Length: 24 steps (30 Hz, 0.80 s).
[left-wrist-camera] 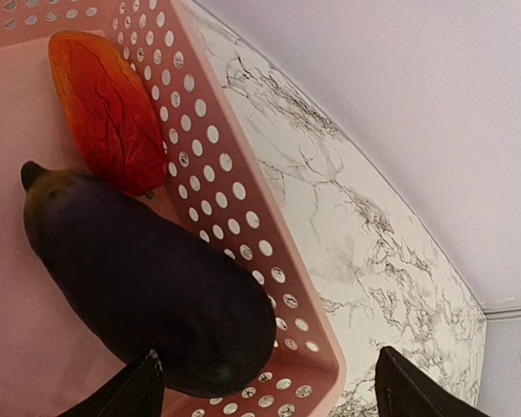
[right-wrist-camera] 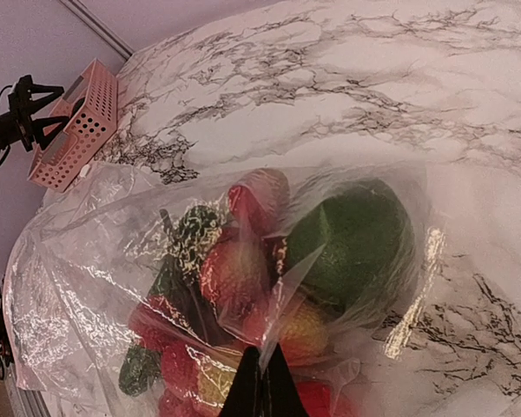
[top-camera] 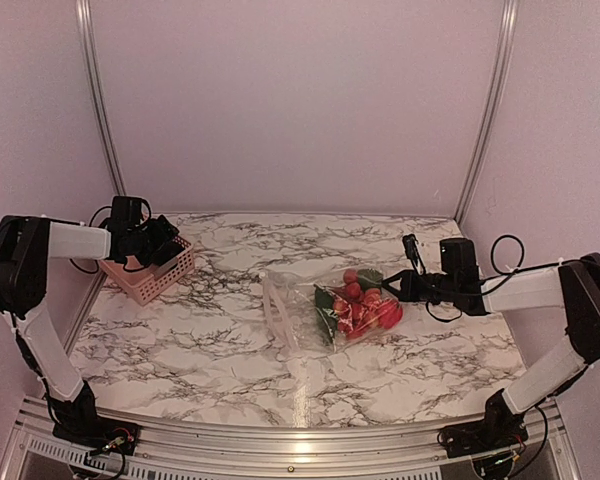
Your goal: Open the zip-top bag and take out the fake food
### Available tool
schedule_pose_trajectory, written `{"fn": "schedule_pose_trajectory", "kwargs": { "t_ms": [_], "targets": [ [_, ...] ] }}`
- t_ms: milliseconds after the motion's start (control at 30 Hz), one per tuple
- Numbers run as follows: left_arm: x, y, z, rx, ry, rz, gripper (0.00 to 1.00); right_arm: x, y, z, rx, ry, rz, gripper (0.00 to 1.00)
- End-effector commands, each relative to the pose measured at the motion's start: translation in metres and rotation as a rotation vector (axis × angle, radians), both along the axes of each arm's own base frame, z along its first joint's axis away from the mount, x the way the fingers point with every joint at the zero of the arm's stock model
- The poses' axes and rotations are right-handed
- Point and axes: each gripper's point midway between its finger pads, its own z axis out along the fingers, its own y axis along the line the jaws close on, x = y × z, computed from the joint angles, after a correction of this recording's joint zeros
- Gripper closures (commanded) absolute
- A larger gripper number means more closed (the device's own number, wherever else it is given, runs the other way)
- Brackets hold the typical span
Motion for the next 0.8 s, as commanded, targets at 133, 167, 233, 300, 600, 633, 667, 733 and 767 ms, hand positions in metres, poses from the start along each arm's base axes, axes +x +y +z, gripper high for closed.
{"fn": "schedule_pose_trajectory", "kwargs": {
  "t_ms": [133, 167, 233, 300, 600, 633, 667, 733, 767],
  "targets": [
    [-0.001, 0.0, 0.019, 0.031, -0.046, -0.039, 0.13, 0.009, -0.001, 0.01, 0.003, -0.033, 0.001, 1.0],
    [-0.002, 0.002, 0.026, 0.044, -0.066, -0.038, 0.13, 0.008, -0.001, 0.01, 0.004, -0.032, 0.001, 1.0],
    [-0.007, 0.002, 0.04, 0.069, -0.107, -0.05, 0.12, 0.008, 0.0, 0.009, 0.007, -0.028, 0.005, 1.0],
    [-0.013, 0.0, 0.055, 0.094, -0.153, -0.072, 0.11, 0.007, 0.001, 0.009, 0.012, -0.024, 0.01, 1.0],
    [-0.063, -0.057, 0.081, 0.072, -0.314, -0.344, 0.1, 0.004, 0.004, 0.01, 0.031, -0.018, 0.028, 1.0],
    [-0.07, -0.066, 0.081, 0.058, -0.324, -0.37, 0.11, 0.003, 0.004, 0.009, 0.032, -0.014, 0.029, 1.0],
    [-0.077, -0.076, 0.079, 0.042, -0.33, -0.405, 0.12, 0.003, 0.004, 0.01, 0.034, -0.015, 0.029, 1.0],
    [-0.094, -0.1, 0.074, 0.005, -0.338, -0.478, 0.15, 0.002, 0.004, 0.008, 0.035, -0.011, 0.03, 1.0],
    [-0.101, -0.11, 0.071, -0.009, -0.341, -0.504, 0.16, 0.001, 0.004, 0.007, 0.035, -0.009, 0.031, 1.0]
  ]
}}
